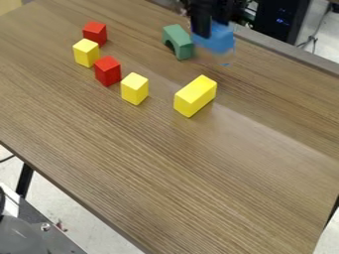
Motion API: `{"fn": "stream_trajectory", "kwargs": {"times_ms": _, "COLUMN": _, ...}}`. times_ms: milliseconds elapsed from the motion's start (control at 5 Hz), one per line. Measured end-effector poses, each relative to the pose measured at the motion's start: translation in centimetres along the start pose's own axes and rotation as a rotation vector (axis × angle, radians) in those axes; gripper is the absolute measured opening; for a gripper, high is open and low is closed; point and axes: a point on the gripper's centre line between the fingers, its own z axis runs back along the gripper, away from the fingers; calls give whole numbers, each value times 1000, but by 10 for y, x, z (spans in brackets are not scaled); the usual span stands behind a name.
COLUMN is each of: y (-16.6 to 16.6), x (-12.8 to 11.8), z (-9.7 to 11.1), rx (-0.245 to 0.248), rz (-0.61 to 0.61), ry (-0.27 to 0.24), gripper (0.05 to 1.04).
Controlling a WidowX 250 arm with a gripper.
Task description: Put the blue rectangle onto the top of the green arch.
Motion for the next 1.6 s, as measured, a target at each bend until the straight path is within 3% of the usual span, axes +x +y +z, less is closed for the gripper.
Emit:
{"fn": "stream_trajectory", "kwargs": {"times_ms": 200, "y": -2, "x": 18, "z": -9, "rx": 69, "rz": -105, "ry": 3, "gripper": 543}}
{"fn": "stream_trajectory", "kwargs": {"times_ms": 600, "y": -6, "x": 32, "z": -13, "rx": 122, "rz": -255, "ry": -41, "gripper": 543}}
{"fn": "stream_trajectory", "kwargs": {"times_ms": 1000, "y": -15, "x": 36, "z": -8, "rx": 91, "rz": -256, "ry": -61, "gripper": 543}}
{"fn": "stream_trajectory", "kwargs": {"times_ms": 1600, "y": -14, "x": 53, "z": -12, "rx": 92, "rz": -222, "ry": -82, "gripper": 543}}
